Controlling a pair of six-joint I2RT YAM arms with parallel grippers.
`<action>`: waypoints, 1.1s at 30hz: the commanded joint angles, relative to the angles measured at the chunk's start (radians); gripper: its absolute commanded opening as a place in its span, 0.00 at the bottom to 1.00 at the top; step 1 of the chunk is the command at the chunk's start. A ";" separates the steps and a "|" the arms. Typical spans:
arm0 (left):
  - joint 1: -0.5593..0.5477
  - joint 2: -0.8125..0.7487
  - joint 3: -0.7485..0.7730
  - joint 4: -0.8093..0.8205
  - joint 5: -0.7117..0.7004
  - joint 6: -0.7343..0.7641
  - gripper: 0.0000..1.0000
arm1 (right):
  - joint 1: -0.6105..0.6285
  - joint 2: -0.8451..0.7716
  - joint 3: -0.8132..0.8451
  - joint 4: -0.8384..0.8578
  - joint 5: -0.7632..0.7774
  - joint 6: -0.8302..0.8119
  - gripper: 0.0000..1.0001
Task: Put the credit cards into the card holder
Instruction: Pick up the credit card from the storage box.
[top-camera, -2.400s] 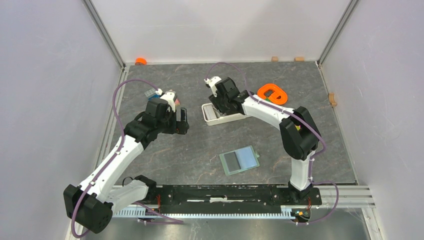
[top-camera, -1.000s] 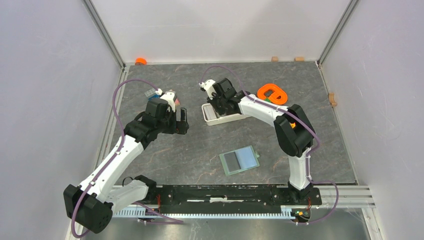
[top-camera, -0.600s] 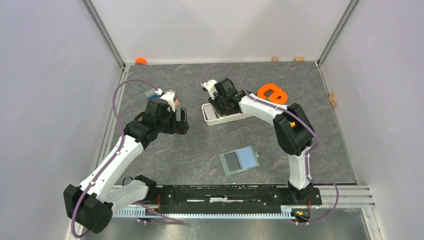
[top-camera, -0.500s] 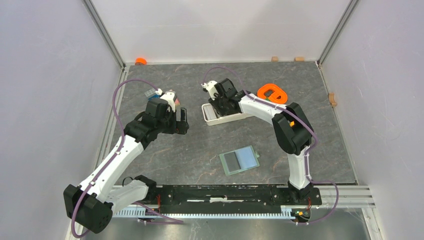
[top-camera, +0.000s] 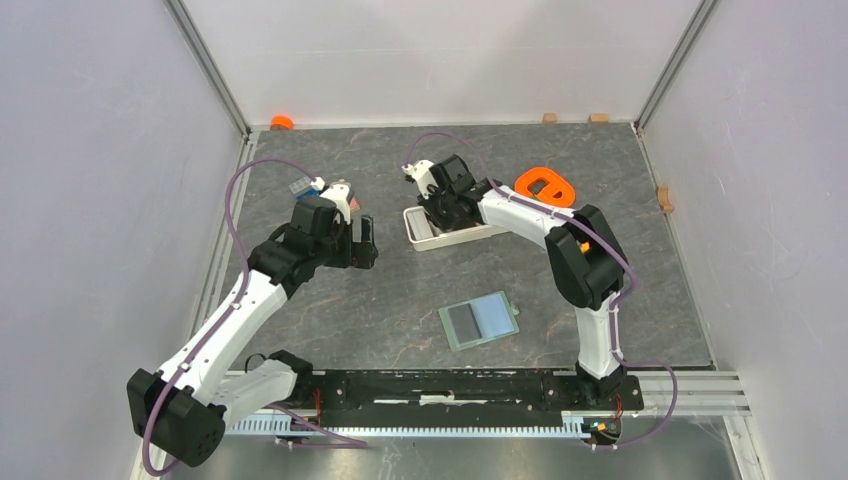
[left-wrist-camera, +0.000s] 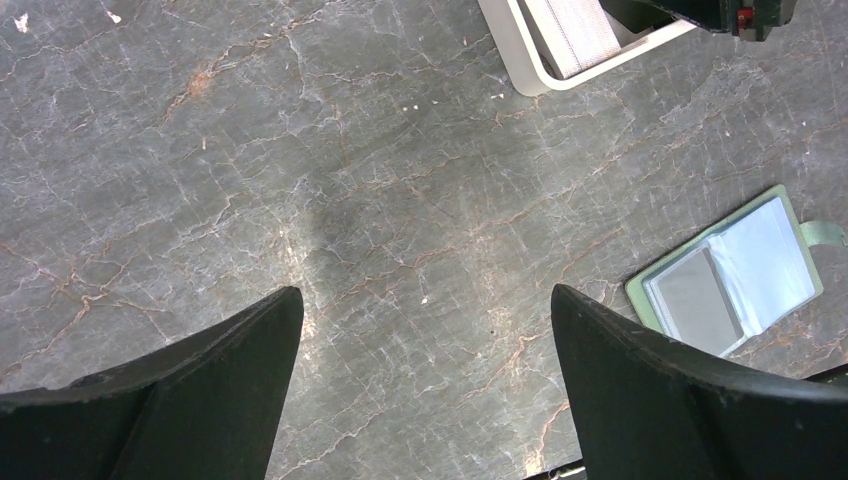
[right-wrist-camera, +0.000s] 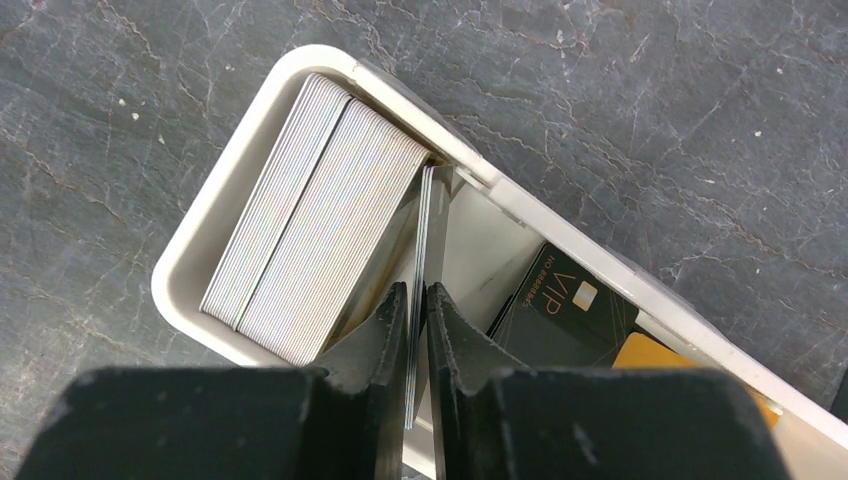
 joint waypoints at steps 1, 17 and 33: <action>0.009 -0.012 -0.005 0.019 -0.006 0.047 1.00 | 0.003 -0.063 0.049 0.014 -0.038 0.003 0.16; 0.009 -0.007 -0.004 0.018 -0.004 0.047 1.00 | 0.003 -0.079 0.023 0.039 -0.078 0.037 0.15; 0.019 0.107 -0.066 0.463 0.150 -0.387 0.99 | 0.003 -0.198 -0.228 0.279 -0.093 0.028 0.00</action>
